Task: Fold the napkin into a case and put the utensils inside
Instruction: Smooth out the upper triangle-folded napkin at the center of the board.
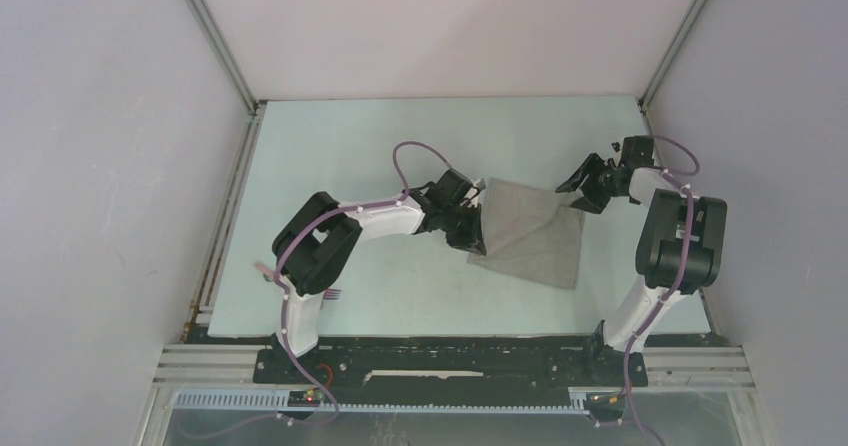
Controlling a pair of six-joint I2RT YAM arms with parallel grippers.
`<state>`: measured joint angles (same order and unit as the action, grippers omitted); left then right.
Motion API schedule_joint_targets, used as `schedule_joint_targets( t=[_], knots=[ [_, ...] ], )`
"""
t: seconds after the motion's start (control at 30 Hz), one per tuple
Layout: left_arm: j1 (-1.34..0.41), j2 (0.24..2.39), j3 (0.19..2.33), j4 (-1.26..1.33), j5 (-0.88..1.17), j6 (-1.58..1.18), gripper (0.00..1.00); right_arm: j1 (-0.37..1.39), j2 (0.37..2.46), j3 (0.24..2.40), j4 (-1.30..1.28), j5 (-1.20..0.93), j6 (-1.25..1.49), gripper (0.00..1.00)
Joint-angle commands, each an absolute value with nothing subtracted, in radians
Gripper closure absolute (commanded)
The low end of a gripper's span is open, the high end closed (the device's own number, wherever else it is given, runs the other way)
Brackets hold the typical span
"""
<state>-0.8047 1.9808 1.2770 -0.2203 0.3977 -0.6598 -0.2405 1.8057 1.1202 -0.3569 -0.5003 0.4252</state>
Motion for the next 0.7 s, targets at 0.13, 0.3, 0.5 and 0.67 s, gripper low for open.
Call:
schedule_joint_targets(
  t=[0.13, 0.3, 0.5, 0.67],
  knots=[
    [-0.787, 1.964, 1.254, -0.239, 0.341, -0.647, 1.00, -0.272, 1.844, 1.155, -0.331, -0.545, 0.440, 0.33],
    [-0.760, 1.980, 1.247, -0.258, 0.340, -0.650, 1.00, -0.316, 1.887, 1.155, -0.348, -0.524, 0.466, 0.34],
    [-0.755, 2.014, 1.266, -0.254, 0.394, -0.650, 1.00, -0.298, 1.844, 1.155, -0.336, -0.566, 0.449, 0.29],
    [-0.755, 2.005, 1.263, -0.252, 0.392, -0.649, 1.00, -0.285, 1.741, 1.155, -0.369, -0.562, 0.443, 0.23]
  ],
)
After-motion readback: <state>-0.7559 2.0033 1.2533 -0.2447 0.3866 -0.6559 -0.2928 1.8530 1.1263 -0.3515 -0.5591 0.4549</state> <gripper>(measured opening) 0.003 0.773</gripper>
